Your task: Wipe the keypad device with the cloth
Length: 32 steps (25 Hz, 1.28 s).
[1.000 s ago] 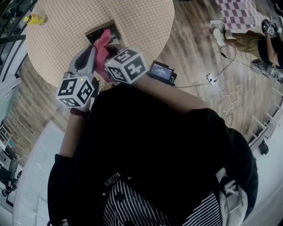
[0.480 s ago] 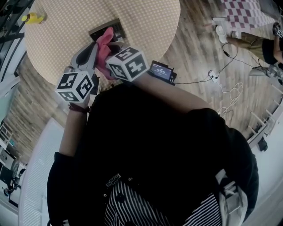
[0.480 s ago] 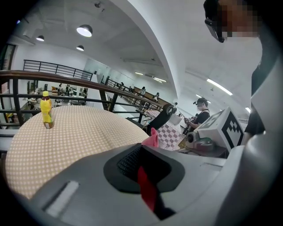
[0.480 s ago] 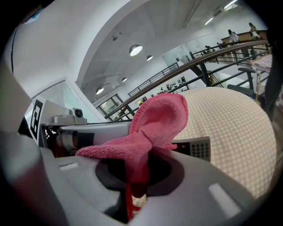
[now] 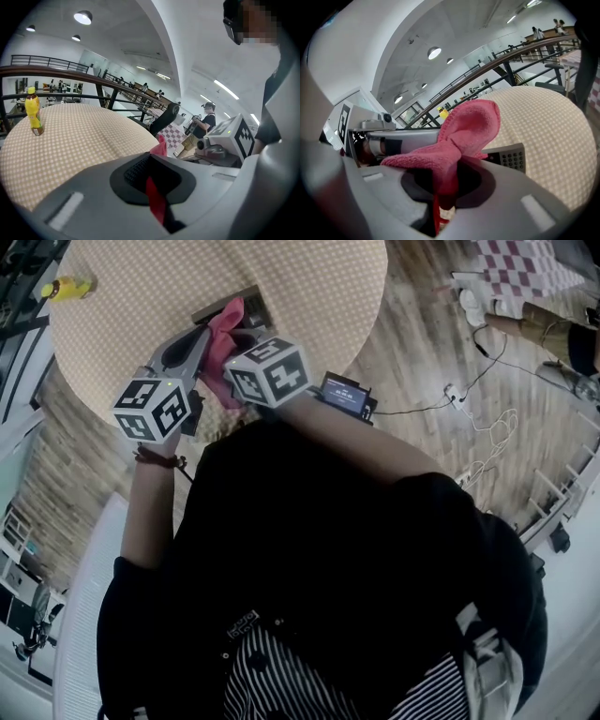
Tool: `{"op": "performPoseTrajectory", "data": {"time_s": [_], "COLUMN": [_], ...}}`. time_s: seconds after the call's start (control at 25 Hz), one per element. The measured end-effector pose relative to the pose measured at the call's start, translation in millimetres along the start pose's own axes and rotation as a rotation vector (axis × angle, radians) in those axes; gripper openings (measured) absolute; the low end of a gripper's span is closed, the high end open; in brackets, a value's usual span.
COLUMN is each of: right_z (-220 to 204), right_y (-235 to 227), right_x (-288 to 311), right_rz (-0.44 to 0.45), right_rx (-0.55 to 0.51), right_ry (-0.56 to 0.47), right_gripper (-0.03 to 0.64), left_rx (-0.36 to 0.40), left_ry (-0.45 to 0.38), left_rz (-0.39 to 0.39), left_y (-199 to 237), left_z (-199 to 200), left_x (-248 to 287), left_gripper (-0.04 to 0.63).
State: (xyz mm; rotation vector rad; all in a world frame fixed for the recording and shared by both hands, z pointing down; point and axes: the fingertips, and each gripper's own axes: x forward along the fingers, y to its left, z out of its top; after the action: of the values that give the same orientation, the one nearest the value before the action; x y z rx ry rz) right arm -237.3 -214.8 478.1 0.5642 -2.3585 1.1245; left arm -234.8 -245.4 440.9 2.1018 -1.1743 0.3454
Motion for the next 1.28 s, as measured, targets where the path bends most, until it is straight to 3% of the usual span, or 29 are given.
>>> {"op": "performPoseTrajectory", "data": {"time_s": [0.2,0.4,0.48,0.92,1.28], "right_z": [-2.8,-16.1,-19.4,-31.0,-43.1], "right_y": [-20.3,-30.9,-34.2,-39.2,-52.8], "right_x": [7.1,17.2,22.1,34.3,40.2], "right_rz": [-0.023,-0.036,-0.042,-0.059,-0.076], "right_rx": [0.028,0.040,0.040,0.020,0.021], "right_ry": [0.013,0.031,0.040,0.053,0.083], "right_gripper": [0.064,0.064,0.064,0.064,0.064], "left_rx": [0.097,0.090,0.123,0.317,0.462], "left_ry": [0.120,0.200,0.215,0.347,0.615], "left_rz": [-0.069,-0.142,-0.156,-0.078,-0.066], "left_y": [3.7,11.3,15.2,36.2,53.7], "left_z": [-6.3,-23.1,-27.7,-44.3,-73.5], "left_x": [24.7,36.8,39.6,56.2,84.2], "left_gripper": [-0.005,-0.005,-0.005,-0.003,-0.003]}}
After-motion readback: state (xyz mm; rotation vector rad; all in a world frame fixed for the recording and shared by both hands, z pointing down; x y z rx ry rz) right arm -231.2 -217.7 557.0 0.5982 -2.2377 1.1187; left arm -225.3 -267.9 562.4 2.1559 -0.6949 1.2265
